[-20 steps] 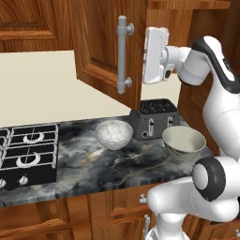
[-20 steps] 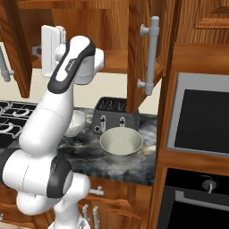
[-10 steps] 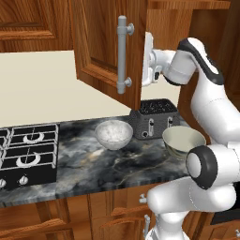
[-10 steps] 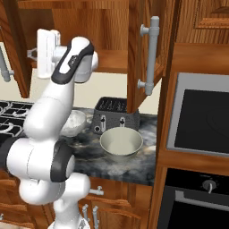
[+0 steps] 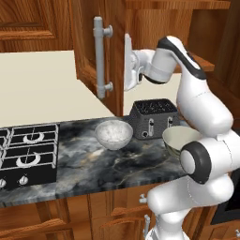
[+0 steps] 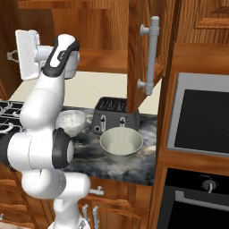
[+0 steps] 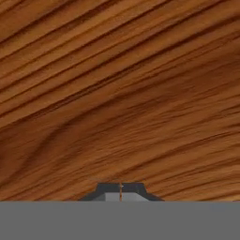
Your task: Open the cabinet. Pick the bowls from the counter and place them in the cabinet. Then close the cabinet.
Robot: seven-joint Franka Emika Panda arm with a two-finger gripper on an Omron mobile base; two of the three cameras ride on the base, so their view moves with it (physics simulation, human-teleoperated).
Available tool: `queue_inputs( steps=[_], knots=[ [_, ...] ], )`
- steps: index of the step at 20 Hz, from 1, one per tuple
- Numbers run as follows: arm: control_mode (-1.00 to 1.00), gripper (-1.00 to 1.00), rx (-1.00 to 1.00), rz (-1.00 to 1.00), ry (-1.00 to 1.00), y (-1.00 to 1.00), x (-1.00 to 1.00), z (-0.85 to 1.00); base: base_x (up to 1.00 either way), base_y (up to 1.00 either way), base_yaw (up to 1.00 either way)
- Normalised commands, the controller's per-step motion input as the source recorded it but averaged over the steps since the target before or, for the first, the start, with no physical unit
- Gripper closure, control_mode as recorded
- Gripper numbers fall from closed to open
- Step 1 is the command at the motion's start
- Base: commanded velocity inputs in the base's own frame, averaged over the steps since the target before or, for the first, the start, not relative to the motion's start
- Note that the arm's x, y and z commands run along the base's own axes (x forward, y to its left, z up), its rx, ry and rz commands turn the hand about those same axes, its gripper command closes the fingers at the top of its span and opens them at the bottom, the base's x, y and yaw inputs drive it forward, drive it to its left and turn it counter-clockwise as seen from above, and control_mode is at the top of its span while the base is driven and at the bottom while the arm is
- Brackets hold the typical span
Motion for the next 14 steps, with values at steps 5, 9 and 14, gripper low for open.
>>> queue_inputs(
  steps=[5,9,14],
  knots=[
    [-1.0,1.0,0.0,0.11,-0.19,0.74,-1.0,-0.1,0.0,0.0,0.0],
    [-1.0,1.0,0.05,0.0,-0.12,0.13,-0.6,-0.1,0.0,0.0,0.0],
    [-1.0,1.0,0.04,0.03,0.0,-0.24,-0.04,0.08,0.0,0.0,0.0]
  ],
)
